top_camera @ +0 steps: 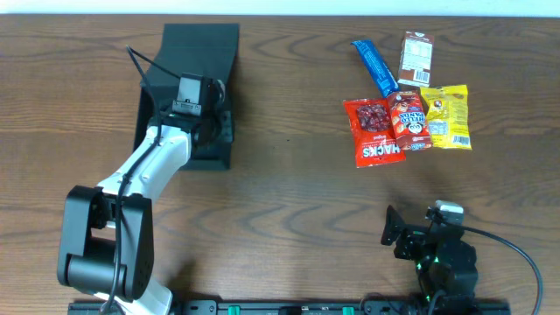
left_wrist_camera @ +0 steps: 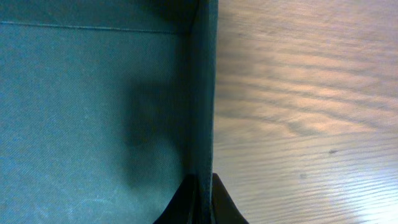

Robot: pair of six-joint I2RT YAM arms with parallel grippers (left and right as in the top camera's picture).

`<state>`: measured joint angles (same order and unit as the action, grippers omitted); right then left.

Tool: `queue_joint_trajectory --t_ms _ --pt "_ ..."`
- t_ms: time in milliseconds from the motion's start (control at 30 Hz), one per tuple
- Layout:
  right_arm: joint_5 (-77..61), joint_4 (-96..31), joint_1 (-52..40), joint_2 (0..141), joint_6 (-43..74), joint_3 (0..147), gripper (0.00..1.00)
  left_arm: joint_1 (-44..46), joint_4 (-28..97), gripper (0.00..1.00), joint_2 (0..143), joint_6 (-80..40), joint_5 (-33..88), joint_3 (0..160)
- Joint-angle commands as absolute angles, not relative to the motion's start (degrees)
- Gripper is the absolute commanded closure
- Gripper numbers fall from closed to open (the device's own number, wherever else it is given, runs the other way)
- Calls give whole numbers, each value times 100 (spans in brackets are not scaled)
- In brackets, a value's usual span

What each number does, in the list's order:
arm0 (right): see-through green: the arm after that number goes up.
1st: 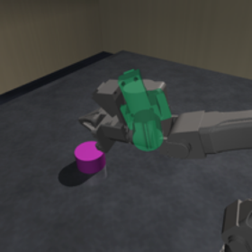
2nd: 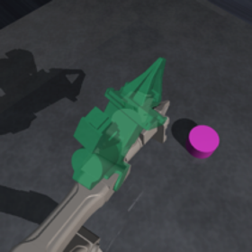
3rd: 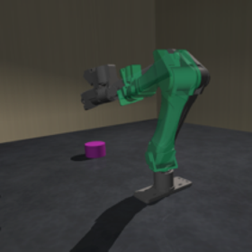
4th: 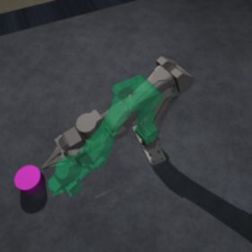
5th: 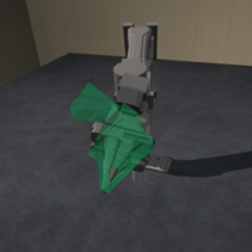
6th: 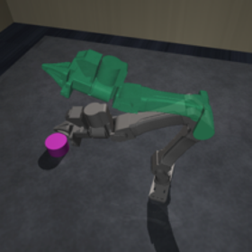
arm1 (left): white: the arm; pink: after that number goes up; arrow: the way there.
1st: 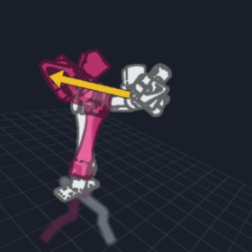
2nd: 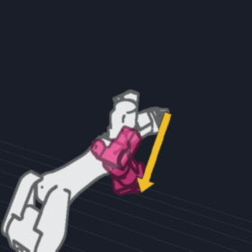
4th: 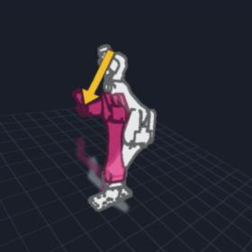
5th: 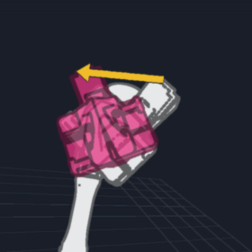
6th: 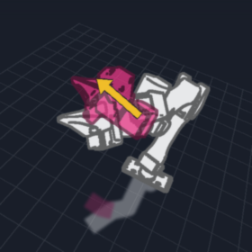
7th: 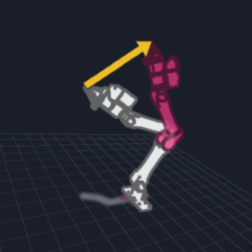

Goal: Pack container

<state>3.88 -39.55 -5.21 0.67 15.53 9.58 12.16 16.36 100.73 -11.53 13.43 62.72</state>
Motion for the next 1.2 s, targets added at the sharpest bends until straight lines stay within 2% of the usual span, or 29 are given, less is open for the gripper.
queue_joint_trajectory --t_ms 0,200,633,967,1000,1033,1067,1167 --pt "405 -3964 -565 32 1625 913 1 1466 1341 94 10084 -1511 1758 6394" --pt "405 -3964 -565 32 1625 913 1 2128 554 94 10084 -2158 1739 6394" --pt "405 -3964 -565 32 1625 913 1 3369 78 94 10383 -3507 834 6394" --pt "676 -3962 -565 32 1232 919 1 3750 -687 94 10980 -4445 609 6399" --pt "714 -3962 -565 32 1144 921 1 3750 -762 91 10980 -4436 593 6414" --pt "746 -3962 -565 32 1144 921 1 3750 -797 75 10980 -4436 598 6460" --pt "781 -3962 -565 32 1144 921 1 3750 -794 5 10980 -4429 596 6508" --pt "884 -3962 -565 32 1146 926 1 3750 -563 5 10975 -4150 598 6884"
